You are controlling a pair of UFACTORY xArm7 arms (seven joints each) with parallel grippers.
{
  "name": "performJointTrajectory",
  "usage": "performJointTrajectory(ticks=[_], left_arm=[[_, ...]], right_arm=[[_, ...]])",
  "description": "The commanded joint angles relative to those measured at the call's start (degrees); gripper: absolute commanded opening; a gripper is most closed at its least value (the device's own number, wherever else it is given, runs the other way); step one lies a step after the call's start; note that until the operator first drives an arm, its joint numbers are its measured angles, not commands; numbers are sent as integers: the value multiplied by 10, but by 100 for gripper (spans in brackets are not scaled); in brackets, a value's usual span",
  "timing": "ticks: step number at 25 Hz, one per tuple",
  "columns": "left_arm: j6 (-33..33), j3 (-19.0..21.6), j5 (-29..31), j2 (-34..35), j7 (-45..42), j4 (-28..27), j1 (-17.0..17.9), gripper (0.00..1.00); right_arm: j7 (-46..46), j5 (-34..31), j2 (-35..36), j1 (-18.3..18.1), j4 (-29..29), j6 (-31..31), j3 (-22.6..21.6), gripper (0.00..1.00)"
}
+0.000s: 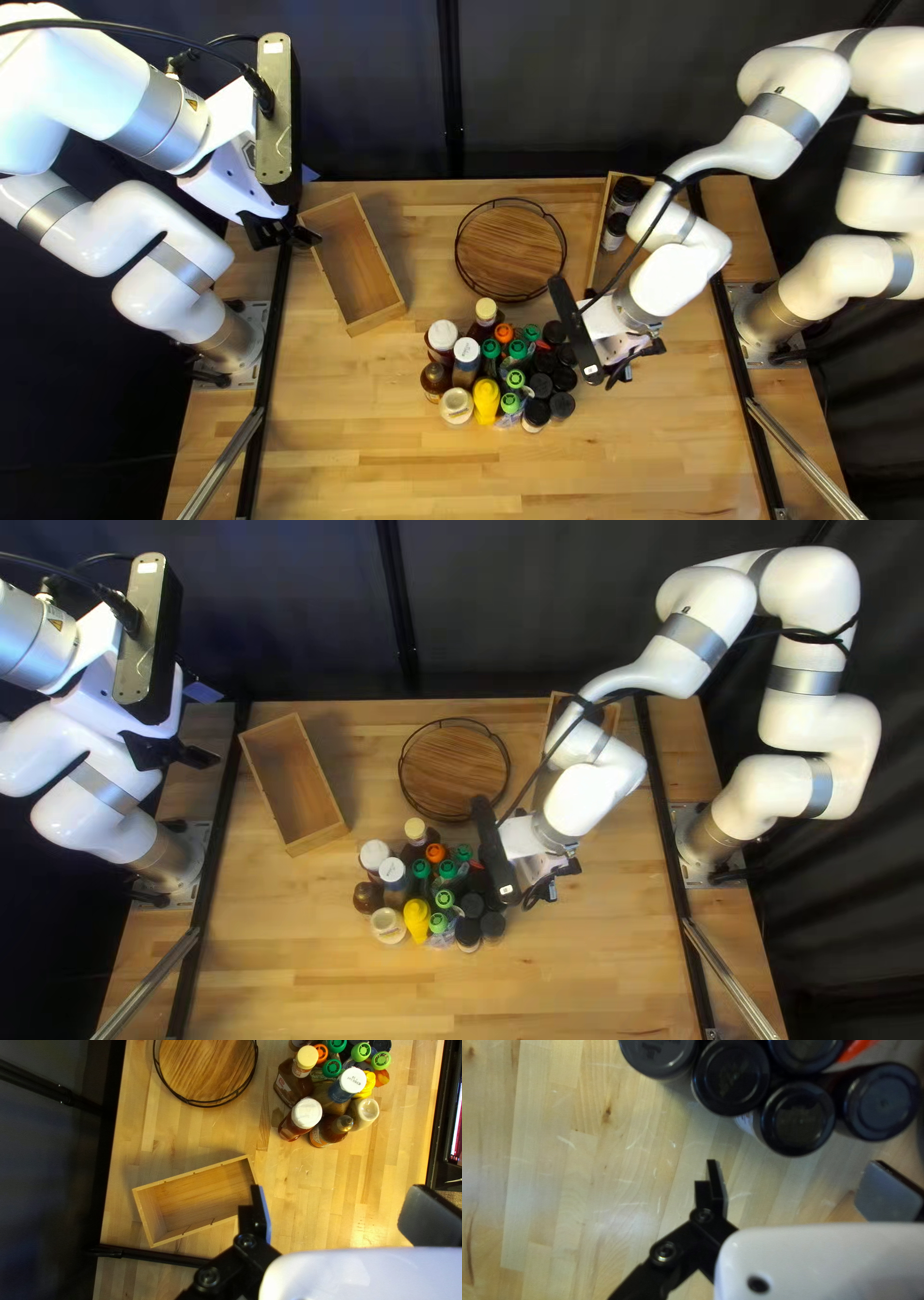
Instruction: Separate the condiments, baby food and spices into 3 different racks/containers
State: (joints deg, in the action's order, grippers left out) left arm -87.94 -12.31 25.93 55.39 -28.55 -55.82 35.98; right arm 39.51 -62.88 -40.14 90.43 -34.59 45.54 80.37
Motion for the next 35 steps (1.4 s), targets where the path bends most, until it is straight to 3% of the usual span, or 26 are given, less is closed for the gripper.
performJointTrajectory(ticks=[1,14,21,23,24,25,26,32,35], left_arm=[[0,0,0,0,0,0,0,100],[0,0,0,0,0,0,0,100],[0,0,0,0,0,0,0,100],[0,0,0,0,0,0,0,100],[0,0,0,0,0,0,0,100],[0,0,0,0,0,0,0,100],[0,0,0,0,0,0,0,100],[0,0,0,0,0,0,0,100],[0,0,0,0,0,0,0,100]], right_arm=[[11,-5,13,23,-8,-6,20,100],[22,-10,23,35,-11,-10,25,98],[24,-21,23,37,-11,-22,35,76],[24,-23,24,40,-12,-24,39,44],[25,-24,24,41,-13,-25,41,44],[25,-25,25,41,-13,-26,42,9],[26,-25,25,41,-13,-26,42,4],[32,-22,28,29,-8,-18,20,5],[35,-13,24,7,0,-2,-13,4]])
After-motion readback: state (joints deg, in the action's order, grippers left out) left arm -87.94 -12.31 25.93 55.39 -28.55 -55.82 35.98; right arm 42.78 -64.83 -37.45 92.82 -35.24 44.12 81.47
